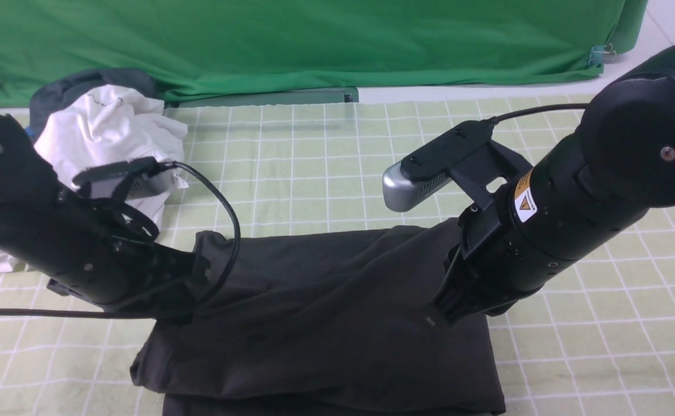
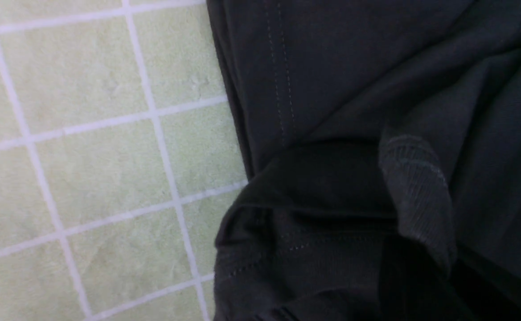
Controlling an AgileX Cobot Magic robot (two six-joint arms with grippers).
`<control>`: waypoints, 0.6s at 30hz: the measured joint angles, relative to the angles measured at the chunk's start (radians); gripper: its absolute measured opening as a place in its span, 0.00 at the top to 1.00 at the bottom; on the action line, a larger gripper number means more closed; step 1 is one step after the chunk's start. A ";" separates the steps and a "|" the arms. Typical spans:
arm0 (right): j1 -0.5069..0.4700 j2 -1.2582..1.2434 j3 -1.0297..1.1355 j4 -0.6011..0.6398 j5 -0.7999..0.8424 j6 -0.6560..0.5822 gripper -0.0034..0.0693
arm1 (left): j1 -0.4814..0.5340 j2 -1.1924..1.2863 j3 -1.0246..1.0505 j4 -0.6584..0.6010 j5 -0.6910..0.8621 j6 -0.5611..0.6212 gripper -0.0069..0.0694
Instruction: Fold a long-sleeved shirt over a green coffee tablecloth.
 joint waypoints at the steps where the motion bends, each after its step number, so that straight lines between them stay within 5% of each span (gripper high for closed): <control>1: 0.000 0.000 0.000 0.000 -0.001 0.000 0.96 | 0.000 -0.008 -0.001 0.016 0.000 -0.004 0.89; 12: 0.000 0.000 0.001 0.000 -0.032 -0.001 0.96 | 0.000 -0.014 -0.001 0.182 -0.016 -0.102 0.88; 18: 0.000 0.015 0.001 0.000 -0.032 0.000 0.96 | 0.000 -0.014 -0.001 0.206 0.002 -0.104 0.71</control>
